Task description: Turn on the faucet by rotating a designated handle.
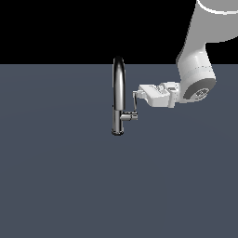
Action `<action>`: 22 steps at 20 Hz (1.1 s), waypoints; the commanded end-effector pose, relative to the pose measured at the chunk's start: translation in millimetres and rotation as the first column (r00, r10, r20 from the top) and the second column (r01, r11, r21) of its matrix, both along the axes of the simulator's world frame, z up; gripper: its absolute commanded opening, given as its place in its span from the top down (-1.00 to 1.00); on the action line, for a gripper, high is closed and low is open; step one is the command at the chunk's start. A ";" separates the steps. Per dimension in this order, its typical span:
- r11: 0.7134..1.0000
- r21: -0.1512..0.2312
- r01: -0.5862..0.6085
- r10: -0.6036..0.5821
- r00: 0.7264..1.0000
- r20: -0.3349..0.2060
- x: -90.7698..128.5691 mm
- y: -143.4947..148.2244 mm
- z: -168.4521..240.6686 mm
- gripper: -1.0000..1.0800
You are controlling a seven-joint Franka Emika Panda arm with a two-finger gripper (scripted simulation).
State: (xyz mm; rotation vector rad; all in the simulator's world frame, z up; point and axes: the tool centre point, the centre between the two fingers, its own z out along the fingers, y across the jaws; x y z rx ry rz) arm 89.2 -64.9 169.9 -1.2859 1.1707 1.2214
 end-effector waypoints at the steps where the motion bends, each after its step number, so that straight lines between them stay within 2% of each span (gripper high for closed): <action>1: 1.000 0.015 0.017 -0.016 1.000 -0.015 1.5 0.9 -6.0 1.00; 8: 1.000 0.020 0.022 -0.021 1.000 -0.020 1.5 1.2 -8.7 1.00; 22: 1.000 0.021 0.022 -0.022 1.000 -0.020 -29.6 0.3 -5.1 1.00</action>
